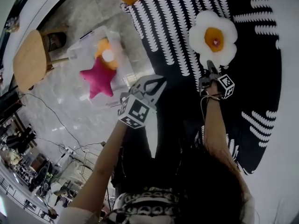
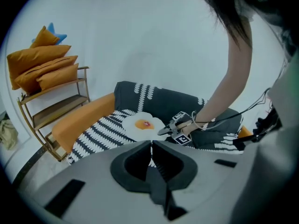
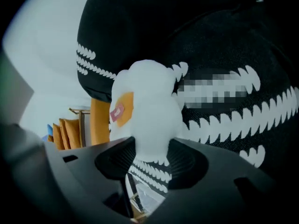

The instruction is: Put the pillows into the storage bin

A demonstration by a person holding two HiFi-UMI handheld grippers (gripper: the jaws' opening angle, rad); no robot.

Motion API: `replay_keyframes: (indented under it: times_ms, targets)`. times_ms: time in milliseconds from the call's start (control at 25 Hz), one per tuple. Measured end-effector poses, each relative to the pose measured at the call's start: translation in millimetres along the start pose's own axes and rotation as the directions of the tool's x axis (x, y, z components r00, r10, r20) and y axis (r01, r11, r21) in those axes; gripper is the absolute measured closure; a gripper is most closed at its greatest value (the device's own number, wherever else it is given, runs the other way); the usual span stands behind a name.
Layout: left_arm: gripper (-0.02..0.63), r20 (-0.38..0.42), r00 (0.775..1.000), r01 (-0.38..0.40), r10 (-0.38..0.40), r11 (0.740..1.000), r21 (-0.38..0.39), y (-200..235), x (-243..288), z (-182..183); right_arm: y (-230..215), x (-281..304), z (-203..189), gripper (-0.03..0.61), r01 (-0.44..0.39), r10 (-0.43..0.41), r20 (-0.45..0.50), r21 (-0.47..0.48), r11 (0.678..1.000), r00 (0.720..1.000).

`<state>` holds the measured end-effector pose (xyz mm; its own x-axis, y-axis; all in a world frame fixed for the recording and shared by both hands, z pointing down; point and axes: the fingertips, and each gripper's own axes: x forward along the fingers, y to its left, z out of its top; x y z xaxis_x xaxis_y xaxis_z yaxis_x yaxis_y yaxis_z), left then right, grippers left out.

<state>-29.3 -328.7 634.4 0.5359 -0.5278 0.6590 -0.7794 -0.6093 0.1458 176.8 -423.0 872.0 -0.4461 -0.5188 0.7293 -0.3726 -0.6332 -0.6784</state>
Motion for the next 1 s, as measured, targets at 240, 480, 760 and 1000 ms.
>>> replay_keyframes:
  times_ms: [240,480,760,1000]
  targets:
    - [0.603,0.021,1.000,-0.018,0.018,1.000,-0.020,-16,-7,-25,-6,-15,-14,0.473,-0.044,0.017,-0.097,-0.284,0.958,0.995]
    - [0.603,0.072,0.997,-0.035,0.037,0.999,-0.025,-18,-37,-24,58,-47,-53,0.534,-0.192,0.124,-0.187,-0.407,0.893,0.974]
    - [0.603,0.075,0.987,-0.132,0.139,0.987,-0.087,-17,-105,-88,107,-78,-147,0.558,-0.335,0.231,-0.273,-0.443,0.832,0.934]
    - [0.603,0.058,0.969,-0.230,0.242,0.959,-0.166,-5,-196,-164,133,-91,-283,0.561,-0.446,0.188,-0.458,-0.560,0.699,0.869]
